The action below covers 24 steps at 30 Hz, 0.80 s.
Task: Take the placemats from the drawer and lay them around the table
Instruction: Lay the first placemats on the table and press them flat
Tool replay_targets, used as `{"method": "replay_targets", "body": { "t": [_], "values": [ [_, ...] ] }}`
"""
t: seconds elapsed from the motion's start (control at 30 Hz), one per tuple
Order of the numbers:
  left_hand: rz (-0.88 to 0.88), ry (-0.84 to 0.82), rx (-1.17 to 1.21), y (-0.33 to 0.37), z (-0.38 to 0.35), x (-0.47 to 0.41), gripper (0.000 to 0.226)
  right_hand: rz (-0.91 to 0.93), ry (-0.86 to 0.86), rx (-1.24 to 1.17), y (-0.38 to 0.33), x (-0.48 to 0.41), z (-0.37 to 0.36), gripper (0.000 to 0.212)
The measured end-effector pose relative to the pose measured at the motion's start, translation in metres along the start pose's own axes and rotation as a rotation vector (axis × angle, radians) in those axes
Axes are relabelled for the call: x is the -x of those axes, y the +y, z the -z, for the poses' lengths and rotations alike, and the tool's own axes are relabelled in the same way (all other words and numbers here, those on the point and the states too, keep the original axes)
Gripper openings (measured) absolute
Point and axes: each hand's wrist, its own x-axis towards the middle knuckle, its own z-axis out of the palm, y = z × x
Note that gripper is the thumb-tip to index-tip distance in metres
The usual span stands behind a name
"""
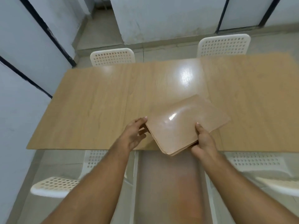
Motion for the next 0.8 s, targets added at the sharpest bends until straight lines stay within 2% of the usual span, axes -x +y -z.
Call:
{"method": "replay_targets", "body": {
  "t": [0.07, 0.1, 0.17, 0.27, 0.3, 0.4, 0.47, 0.53, 0.6, 0.67, 0.73, 0.8],
  "values": [
    [-0.032, -0.042, 0.162, -0.006, -0.007, -0.012, 0.015, -0.011, 0.017, -0.007, -0.003, -0.015, -0.004, 0.024],
    [-0.045, -0.07, 0.213, -0.008, -0.011, -0.016, 0.021, -0.017, 0.024, -0.008, -0.005, -0.021, -0.006, 0.02],
    [-0.055, -0.094, 0.288, -0.012, -0.014, -0.024, 0.037, -0.035, 0.02, -0.017, -0.006, -0.03, -0.007, 0.016],
    [-0.044, -0.081, 0.346, -0.015, -0.009, -0.037, 0.075, -0.065, 0.017, -0.015, -0.008, -0.038, -0.006, 0.015],
    [-0.048, -0.053, 0.329, -0.015, -0.008, -0.041, 0.079, -0.072, 0.01, -0.026, -0.008, -0.04, -0.007, 0.016],
    [-0.108, 0.109, 0.118, -0.013, -0.016, -0.047, 0.055, -0.062, -0.02, -0.025, -0.003, -0.044, -0.007, 0.017],
    [-0.197, 0.291, -0.146, -0.01, -0.019, -0.054, 0.031, -0.037, -0.055, 0.003, 0.001, -0.042, -0.008, 0.019],
    [-0.336, 0.424, -0.383, -0.004, -0.019, -0.06, 0.022, -0.009, -0.085, 0.03, 0.005, -0.04, -0.008, 0.024],
    [-0.547, 0.387, -0.617, 0.005, -0.018, -0.061, 0.028, 0.01, -0.125, 0.046, 0.007, -0.039, -0.007, 0.036],
    [-0.762, 0.254, -0.818, 0.014, -0.019, -0.064, 0.041, 0.014, -0.168, 0.073, 0.008, -0.04, -0.006, 0.046],
    [-0.846, 0.152, -0.904, 0.023, -0.023, -0.071, 0.041, 0.01, -0.221, 0.098, 0.008, -0.039, -0.008, 0.051],
    [-0.832, 0.152, -0.903, 0.03, -0.026, -0.081, 0.037, 0.016, -0.277, 0.124, 0.011, -0.04, -0.008, 0.064]
  ]
}}
